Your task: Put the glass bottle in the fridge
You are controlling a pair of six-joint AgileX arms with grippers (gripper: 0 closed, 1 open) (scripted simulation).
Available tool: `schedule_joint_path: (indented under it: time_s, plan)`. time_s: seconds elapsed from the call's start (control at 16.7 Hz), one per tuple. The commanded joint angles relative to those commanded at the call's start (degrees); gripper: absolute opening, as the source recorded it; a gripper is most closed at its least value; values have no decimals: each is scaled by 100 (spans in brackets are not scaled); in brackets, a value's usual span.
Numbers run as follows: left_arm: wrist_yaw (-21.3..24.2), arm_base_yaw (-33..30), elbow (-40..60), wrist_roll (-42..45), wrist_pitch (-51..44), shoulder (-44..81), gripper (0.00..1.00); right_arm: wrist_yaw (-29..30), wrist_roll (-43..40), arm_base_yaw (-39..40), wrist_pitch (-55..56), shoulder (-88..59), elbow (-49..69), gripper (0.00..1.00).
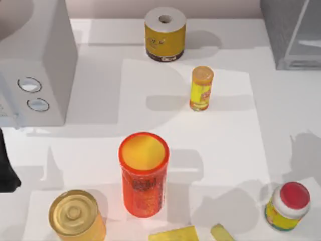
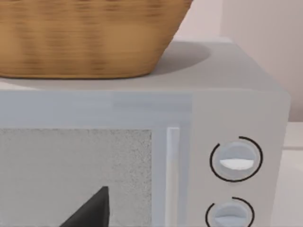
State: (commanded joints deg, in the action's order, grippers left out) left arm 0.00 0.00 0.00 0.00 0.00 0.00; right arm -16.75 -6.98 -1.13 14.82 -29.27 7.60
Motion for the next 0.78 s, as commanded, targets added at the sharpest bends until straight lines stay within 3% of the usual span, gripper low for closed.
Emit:
schedule_joint_path:
  time_s: [0.42, 0.78]
  plan:
    - [0, 0, 0, 0, 0, 0, 100, 1499, 626, 94, -1342, 2683, -697, 1]
    - [0, 0, 0, 0, 0, 0, 100, 1675, 698, 113, -1482, 2927, -760, 1]
